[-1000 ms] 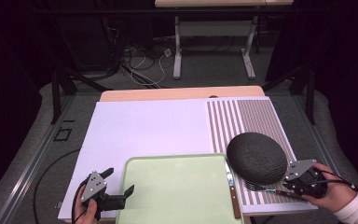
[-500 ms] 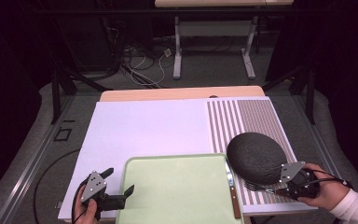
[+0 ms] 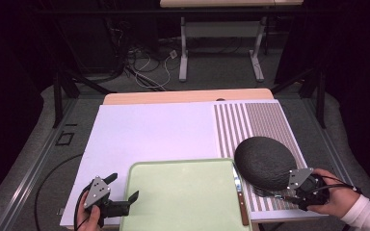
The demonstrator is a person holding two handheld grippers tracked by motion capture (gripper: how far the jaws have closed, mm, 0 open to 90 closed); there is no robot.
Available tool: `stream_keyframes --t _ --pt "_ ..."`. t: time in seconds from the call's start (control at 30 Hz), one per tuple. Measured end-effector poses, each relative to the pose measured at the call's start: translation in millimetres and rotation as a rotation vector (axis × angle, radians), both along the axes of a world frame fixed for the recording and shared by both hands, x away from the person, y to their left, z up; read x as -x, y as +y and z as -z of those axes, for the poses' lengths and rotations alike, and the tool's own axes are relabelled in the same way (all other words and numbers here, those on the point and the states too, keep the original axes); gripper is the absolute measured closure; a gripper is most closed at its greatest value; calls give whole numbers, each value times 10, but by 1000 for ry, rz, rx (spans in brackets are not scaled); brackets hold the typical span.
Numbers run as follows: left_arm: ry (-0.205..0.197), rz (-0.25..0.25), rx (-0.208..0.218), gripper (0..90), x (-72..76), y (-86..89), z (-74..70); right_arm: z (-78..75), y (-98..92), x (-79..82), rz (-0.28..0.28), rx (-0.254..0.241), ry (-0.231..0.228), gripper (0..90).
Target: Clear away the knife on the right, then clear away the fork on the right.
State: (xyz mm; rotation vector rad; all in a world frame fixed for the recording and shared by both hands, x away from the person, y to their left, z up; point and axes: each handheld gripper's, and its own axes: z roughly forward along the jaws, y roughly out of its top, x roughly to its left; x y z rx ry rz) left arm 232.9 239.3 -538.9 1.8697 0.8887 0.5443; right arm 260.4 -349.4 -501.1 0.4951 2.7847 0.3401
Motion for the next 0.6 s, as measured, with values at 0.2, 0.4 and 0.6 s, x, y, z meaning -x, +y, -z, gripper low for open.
stream_keyframes --t 0.2,0.4,0.6 --pt "-2 0 -1 27 3 3 0 22 -3 1 -7 6 9 365" --pt "0 0 -1 27 3 -2 0 15 2 23 -23 29 42 498" --pt "1 0 -1 27 2 -3 1 64 1 32 -21 16 65 588"
